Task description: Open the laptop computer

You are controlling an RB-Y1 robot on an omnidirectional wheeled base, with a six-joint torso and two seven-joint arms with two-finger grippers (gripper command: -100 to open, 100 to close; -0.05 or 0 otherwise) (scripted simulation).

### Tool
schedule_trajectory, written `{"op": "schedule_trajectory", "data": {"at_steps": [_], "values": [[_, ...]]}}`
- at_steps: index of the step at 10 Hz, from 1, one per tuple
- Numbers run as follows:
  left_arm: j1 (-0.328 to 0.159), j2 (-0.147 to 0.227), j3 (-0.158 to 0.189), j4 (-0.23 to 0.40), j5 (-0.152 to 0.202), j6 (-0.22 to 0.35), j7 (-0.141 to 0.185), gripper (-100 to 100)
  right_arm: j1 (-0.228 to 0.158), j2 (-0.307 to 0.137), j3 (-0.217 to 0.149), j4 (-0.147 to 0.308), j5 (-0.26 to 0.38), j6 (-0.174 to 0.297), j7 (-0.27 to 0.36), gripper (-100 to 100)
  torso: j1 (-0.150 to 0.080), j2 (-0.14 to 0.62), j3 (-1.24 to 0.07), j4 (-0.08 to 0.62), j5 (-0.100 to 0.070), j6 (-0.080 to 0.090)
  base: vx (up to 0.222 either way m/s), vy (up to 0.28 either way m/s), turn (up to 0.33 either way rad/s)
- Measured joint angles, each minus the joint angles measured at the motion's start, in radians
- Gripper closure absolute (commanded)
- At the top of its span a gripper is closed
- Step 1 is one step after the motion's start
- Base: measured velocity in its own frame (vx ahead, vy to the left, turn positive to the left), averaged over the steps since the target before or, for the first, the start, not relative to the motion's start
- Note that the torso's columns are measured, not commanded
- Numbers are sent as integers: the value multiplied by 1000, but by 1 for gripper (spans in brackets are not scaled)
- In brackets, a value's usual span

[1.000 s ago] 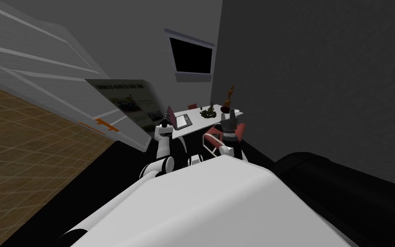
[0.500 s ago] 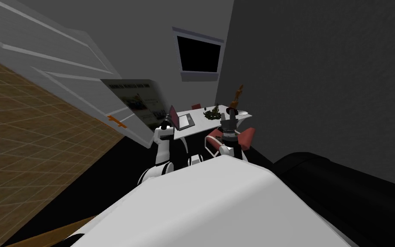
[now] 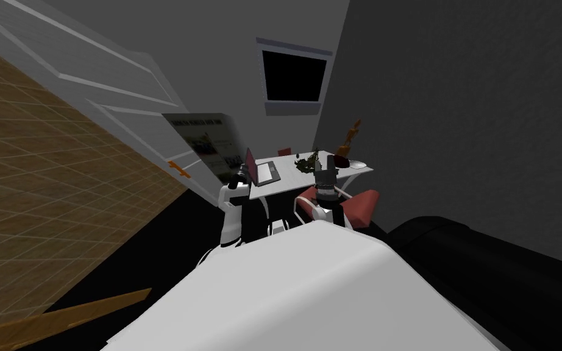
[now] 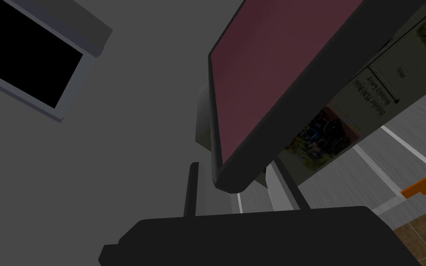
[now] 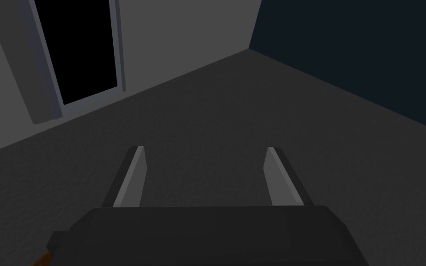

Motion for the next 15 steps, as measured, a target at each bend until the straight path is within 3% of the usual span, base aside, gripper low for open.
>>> {"op": "schedule_trajectory", "data": {"at_steps": [2, 4, 11, 12, 15], "values": [[51, 7, -49, -77, 61, 29, -32, 100, 0, 0, 0, 0, 0, 0, 0, 0, 1, -1, -1, 1, 0, -1, 71, -52, 175], [73, 0, -70, -107, 81, 35, -47, 100, 0, 0, 0, 0, 0, 0, 0, 0, 4, -2, -1, 2, 0, 0, 9, -49, -17], [86, 104, -133, -109, -24, 54, -184, 100, 0, 0, 0, 0, 0, 0, 0, 0, -8, -7, -4, -3, -3, 7, 28, -114, -49], [85, 107, -134, -111, -26, 55, -190, 100, 0, 0, 0, 0, 0, 0, 0, 0, 0, -2, -2, 2, -1, 1, 8, -95, -47], [104, 146, -165, -79, -81, 3, -226, 100, 0, 0, 0, 0, 0, 0, 0, 0, 16, 4, 2, 4, 3, -9, -16, -30, 55]]}}
